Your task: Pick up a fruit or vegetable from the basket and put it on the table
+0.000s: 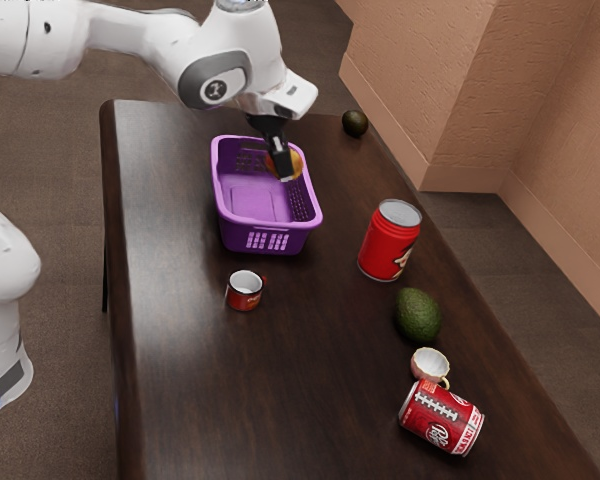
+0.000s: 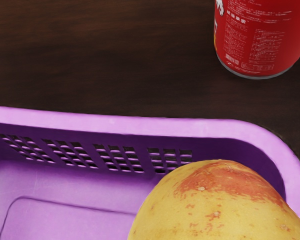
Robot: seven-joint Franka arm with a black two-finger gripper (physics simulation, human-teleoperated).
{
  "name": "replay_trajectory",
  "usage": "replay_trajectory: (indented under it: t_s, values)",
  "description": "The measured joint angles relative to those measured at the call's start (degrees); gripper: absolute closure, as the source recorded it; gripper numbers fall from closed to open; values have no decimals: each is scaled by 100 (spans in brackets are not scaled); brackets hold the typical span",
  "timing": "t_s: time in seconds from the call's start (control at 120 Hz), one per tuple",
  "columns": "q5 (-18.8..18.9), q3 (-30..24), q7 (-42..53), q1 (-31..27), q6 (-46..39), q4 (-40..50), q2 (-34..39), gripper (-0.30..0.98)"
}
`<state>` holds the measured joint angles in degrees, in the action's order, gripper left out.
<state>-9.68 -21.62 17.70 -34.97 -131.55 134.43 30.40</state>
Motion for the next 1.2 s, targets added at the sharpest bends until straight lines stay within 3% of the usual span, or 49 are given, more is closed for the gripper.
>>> replay_trajectory:
  t_s: [0.275, 0.458, 0.55, 0.675, 0.842, 1.033, 1.108, 1.2]
  values:
    - [-155, -1480, -904, 447, 430, -731, 13, 80]
    - [-313, -1859, -1466, 446, 545, -839, -20, 80]
    - [-451, -2085, -1665, 418, 581, -839, -18, 73]
    - [-654, -2142, -1800, 406, 618, -838, -11, 56]
    - [-976, -2139, -1719, 401, 645, -837, -11, 20]
    - [-1131, -2147, -1713, 306, 602, -837, -29, 5]
    - [-1286, -2045, -2421, 269, 498, -1022, -40, 3]
    - [-800, -1499, -4024, 498, 1258, -2322, -464, 2]
